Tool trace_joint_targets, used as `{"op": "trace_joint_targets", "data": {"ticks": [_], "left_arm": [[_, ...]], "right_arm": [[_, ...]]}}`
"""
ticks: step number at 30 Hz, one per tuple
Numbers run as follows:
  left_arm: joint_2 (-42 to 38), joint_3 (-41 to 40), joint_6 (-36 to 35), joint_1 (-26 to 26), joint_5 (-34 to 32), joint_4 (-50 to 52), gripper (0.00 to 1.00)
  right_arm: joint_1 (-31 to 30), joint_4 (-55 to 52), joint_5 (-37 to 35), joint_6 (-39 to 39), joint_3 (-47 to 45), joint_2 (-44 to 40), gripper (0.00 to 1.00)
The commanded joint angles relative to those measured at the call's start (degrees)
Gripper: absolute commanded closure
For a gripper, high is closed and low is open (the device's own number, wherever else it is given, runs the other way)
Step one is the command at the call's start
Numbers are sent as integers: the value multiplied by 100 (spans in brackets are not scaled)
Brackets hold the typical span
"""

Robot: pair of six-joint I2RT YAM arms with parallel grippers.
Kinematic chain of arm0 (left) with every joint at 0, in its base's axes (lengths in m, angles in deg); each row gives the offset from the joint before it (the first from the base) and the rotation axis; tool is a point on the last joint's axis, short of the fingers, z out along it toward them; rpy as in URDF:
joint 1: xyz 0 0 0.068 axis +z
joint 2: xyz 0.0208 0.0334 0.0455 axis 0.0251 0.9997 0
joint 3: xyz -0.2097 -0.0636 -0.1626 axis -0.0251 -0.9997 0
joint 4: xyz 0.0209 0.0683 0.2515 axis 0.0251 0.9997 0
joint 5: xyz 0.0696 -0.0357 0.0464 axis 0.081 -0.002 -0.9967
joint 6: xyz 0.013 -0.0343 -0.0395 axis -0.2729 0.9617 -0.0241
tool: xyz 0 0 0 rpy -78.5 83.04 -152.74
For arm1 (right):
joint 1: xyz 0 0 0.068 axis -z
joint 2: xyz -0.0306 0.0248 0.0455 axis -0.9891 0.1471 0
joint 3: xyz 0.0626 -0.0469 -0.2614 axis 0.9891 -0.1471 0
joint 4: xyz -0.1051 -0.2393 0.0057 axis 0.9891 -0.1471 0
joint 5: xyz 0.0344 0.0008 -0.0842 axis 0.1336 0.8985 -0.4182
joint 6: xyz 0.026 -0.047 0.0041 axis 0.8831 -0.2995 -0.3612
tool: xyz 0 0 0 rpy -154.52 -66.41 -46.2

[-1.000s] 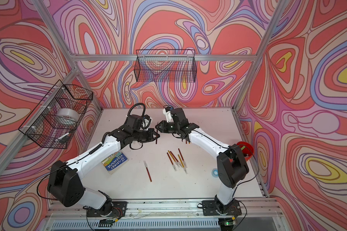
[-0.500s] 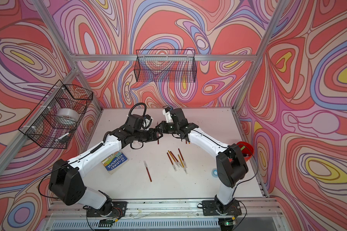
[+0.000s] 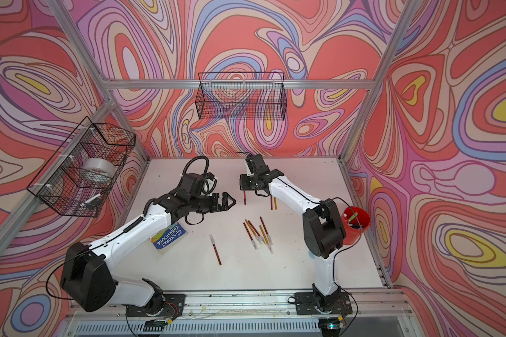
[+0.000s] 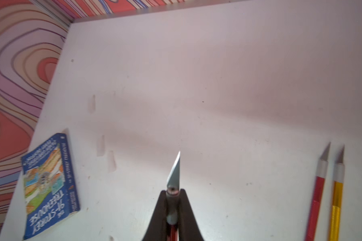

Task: Remove protective caps from carving knives
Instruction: Place the carving knife at the center of the board.

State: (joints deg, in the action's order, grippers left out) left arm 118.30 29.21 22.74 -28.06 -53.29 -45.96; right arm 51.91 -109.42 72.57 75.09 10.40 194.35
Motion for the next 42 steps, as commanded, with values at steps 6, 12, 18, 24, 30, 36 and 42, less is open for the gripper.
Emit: {"op": "trace_joint_targets", "data": {"ticks": [6,12,18,24,30,36,42], "left_arm": [[-194,-300,-55,265,-36,123,0],[-82,-358,-1,383,142,-36,0],[71,-327,4,418,203,-104,0],[209,-334,36,453,273,-181,0],[289,-308,50,475,303,-203,0],[382,-254,82,488,389,-230,0],[386,-260,102,489,393,-250,0]], "right_arm": [[483,-379,-231,-188,155,654,100],[692,-602,-269,-189,429,1143,100],[826,-815,-484,-285,750,1569,100],[939,-962,-604,-321,992,1846,100],[1036,-1015,-643,-323,1051,2015,99],[1091,-962,-606,-297,1000,2038,89],[1117,-903,-544,-268,906,2062,81]]}}
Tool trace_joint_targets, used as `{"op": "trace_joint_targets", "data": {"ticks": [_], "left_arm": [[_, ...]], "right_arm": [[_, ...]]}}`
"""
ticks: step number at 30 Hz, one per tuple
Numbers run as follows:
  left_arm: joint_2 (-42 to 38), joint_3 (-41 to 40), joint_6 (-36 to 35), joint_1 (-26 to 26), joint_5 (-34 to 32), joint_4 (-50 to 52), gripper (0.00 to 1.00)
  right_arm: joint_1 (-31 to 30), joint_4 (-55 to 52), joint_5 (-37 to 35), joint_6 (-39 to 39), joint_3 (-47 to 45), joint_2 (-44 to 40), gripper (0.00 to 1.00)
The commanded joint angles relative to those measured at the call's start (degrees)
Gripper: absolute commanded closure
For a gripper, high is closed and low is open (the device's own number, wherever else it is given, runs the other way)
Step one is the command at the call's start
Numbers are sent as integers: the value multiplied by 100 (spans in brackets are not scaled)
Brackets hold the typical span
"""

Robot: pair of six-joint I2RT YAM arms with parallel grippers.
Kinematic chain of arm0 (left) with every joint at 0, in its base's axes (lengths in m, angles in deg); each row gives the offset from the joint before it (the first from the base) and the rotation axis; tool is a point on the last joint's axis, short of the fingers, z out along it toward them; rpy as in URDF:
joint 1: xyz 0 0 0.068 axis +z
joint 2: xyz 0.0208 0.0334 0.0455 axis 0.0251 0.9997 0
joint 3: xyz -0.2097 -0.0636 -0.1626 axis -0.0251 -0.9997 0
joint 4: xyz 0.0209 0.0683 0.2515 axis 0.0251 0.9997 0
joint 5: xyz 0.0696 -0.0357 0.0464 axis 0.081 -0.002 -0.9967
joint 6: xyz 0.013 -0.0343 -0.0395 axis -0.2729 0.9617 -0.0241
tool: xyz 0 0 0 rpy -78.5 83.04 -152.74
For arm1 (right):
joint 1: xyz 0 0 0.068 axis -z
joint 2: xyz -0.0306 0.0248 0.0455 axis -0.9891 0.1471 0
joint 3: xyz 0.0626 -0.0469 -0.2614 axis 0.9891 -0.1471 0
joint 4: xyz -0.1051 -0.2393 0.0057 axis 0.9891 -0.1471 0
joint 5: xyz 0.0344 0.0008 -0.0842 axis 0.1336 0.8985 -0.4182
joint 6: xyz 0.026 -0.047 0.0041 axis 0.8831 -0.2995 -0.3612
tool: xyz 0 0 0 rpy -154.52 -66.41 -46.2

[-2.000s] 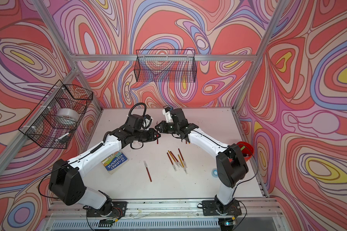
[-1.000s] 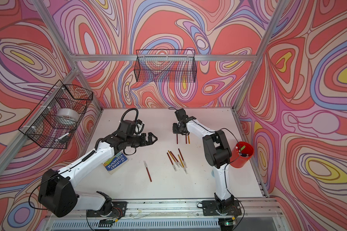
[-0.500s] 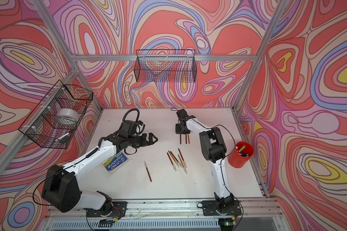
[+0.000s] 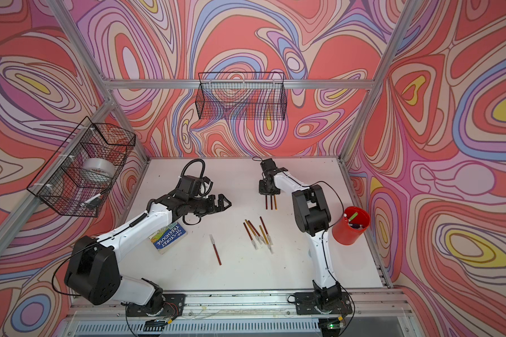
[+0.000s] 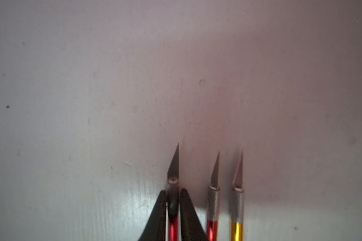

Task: Remove protective caps from carving knives
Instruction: Place the carving knife at the center of the board.

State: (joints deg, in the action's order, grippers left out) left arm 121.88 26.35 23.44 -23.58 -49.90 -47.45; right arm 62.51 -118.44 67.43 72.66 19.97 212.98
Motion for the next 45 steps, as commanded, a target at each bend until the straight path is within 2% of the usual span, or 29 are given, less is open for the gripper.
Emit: {"op": "trace_joint_targets", "data": {"ticks": [1,19,25,30,32,36,40,45], "left_arm": [[24,25,44,40,48,-93,0],[-37,69,63,49,53,-65,0],[-165,121,10,58,-51,40,0],[-338,143,-17,75,-181,165,0],[-410,125,-21,82,-269,288,0],[-621,-31,123,165,-654,563,0],[-956,-479,594,561,-920,729,0],[-1393,-1054,917,1087,-1042,735,0]], "right_arm": [[61,7,-19,-9,-61,197,80],[66,-38,63,33,-130,-134,73],[66,-49,74,47,-346,-783,71],[58,283,552,155,-976,-1519,71],[8,490,838,214,-1323,-1837,74],[-391,666,943,197,-1855,-2288,75],[-1056,638,782,123,-2143,-2561,75],[-1879,596,679,166,-2392,-2700,66]]}}
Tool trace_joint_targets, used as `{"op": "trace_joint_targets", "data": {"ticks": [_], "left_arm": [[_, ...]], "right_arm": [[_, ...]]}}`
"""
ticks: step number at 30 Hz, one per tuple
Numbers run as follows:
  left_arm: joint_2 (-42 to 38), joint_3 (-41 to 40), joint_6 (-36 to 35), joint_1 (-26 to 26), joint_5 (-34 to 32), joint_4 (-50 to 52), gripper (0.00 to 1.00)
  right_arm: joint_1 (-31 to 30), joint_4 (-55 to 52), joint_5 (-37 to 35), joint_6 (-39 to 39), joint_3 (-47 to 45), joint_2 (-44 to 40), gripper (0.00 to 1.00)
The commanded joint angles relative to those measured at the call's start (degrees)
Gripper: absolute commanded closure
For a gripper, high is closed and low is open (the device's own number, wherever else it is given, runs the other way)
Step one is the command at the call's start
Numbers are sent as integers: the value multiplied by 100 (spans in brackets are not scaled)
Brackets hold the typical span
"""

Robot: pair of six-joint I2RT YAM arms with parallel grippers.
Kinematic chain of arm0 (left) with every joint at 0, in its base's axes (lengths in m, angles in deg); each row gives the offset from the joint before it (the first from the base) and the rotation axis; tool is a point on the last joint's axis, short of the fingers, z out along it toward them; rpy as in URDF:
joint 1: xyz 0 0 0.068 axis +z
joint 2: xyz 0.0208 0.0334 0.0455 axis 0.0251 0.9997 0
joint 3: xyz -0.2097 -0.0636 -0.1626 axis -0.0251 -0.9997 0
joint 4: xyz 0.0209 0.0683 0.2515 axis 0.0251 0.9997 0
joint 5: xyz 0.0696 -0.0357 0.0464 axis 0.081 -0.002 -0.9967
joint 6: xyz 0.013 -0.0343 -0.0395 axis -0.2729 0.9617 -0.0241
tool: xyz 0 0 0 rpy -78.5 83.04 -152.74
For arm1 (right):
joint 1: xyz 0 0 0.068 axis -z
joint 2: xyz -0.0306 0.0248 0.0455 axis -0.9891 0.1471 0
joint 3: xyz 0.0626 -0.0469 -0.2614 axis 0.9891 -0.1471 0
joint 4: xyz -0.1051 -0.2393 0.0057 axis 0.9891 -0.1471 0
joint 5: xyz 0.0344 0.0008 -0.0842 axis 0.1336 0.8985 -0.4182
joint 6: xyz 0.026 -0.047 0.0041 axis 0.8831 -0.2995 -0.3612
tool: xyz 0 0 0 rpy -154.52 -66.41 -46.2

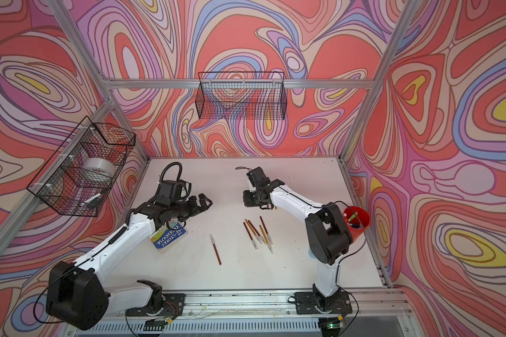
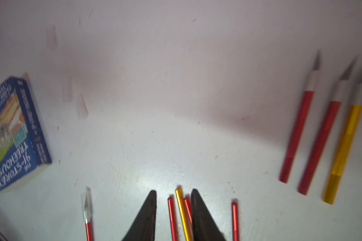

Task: Remove protective caps from carving knives
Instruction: Place the carving knife at the center of the board, then pick up the carving knife from the center of the board.

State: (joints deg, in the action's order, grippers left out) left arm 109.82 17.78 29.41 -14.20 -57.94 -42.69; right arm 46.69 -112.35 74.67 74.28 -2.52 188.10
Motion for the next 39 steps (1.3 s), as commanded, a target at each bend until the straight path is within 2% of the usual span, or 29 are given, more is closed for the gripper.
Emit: {"op": "trace_joint_targets", "data": {"ticks": [1,3,10,17,23,30,39], "left_arm": [[-281,-277,358,212,-267,255,0],[-453,-381,404,309,-339,281,0],[-915,-447,539,542,-659,565,0],[-1197,-587,700,618,-713,705,0],[-1484,-680,864,624,-600,818,0],[-1832,-590,724,628,-883,1237,0],[-1816,-759,786,631,-818,1079,0]], "right_arm": [[-464,-55,-67,-3,-166,-215,64],[-800,-132,-164,10,-202,-223,61],[-1765,-223,-381,133,-273,-18,61],[-2498,-328,-535,120,123,637,61],[-2649,-136,-523,191,100,971,62],[-2652,-103,-603,181,231,1316,63],[-2650,-279,-747,163,570,1821,79]]}}
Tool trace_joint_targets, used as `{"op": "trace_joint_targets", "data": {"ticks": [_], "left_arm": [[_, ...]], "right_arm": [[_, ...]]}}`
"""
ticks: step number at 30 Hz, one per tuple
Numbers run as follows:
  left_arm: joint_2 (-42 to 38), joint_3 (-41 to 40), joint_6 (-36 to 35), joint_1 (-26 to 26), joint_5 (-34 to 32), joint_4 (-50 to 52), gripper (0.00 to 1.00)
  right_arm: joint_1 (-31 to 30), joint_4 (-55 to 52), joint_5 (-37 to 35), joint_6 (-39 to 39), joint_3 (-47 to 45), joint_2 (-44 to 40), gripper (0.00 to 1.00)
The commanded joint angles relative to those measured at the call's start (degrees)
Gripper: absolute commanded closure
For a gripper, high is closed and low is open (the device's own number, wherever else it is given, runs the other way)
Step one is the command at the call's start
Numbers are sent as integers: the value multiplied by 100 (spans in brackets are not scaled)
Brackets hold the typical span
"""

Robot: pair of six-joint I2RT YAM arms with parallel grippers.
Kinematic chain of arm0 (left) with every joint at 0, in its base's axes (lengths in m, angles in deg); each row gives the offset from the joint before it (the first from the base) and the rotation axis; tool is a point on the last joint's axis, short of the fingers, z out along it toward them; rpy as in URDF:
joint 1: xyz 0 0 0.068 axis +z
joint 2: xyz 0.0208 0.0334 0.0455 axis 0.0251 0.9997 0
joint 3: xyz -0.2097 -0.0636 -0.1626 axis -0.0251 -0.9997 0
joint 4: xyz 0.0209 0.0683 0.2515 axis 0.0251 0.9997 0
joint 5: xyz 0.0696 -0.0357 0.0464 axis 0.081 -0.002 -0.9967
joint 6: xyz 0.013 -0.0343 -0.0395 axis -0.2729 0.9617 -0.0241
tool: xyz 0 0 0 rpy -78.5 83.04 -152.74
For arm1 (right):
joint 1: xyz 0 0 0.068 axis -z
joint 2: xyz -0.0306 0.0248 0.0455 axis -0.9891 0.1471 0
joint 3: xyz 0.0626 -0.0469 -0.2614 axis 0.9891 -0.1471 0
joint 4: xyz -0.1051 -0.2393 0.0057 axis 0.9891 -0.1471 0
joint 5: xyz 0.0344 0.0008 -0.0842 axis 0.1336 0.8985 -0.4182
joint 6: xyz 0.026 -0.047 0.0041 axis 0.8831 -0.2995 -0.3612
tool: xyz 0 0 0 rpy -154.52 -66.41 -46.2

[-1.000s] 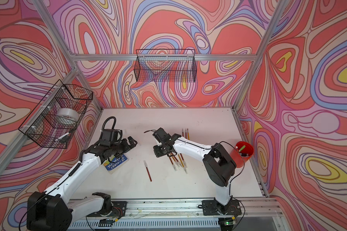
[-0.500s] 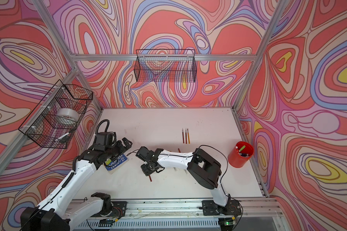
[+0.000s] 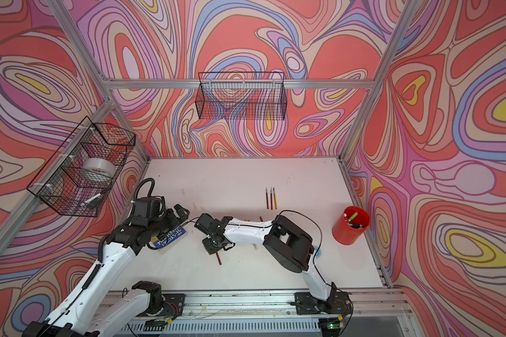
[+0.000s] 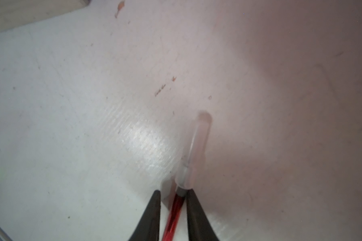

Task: Remove protective caps from carving knives
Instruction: Pick up the carving knife from the center of the board.

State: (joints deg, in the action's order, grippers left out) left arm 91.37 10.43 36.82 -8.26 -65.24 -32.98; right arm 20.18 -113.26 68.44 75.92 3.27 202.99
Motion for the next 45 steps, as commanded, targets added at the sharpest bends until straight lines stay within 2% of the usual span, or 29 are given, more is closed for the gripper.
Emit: {"op": "trace_joint_targets", "data": {"ticks": [1,4,11,19,26,30,35,38,42,45], "left_arm": [[70,-3,17,30,-88,104,0],[184,98,-83,33,-81,105,0],[552,476,-401,31,1,-41,0],[813,446,-510,29,494,-605,0],[683,381,-766,30,822,-977,0],[503,148,-893,34,1373,-1552,0],[326,-127,-934,3,2069,-2264,0],[313,-175,-1094,-183,2143,-2403,0],[508,-146,-1258,-676,2102,-2586,0],[744,-38,-1365,-905,2009,-2643,2]], "right_arm": [[2,-194,-116,-9,1,371,81],[2,-183,-125,-11,5,456,90],[37,-362,13,-74,206,489,100],[339,-11,458,14,-140,-266,100],[1209,741,1617,182,-606,-1080,100],[1731,1236,2279,301,-700,-1298,100],[2237,1774,2734,584,-600,-1388,100],[2456,2046,3014,802,-434,-1337,100],[2695,2620,3391,1250,-346,-1290,100],[2774,2784,3450,1365,-245,-1282,100]]}}
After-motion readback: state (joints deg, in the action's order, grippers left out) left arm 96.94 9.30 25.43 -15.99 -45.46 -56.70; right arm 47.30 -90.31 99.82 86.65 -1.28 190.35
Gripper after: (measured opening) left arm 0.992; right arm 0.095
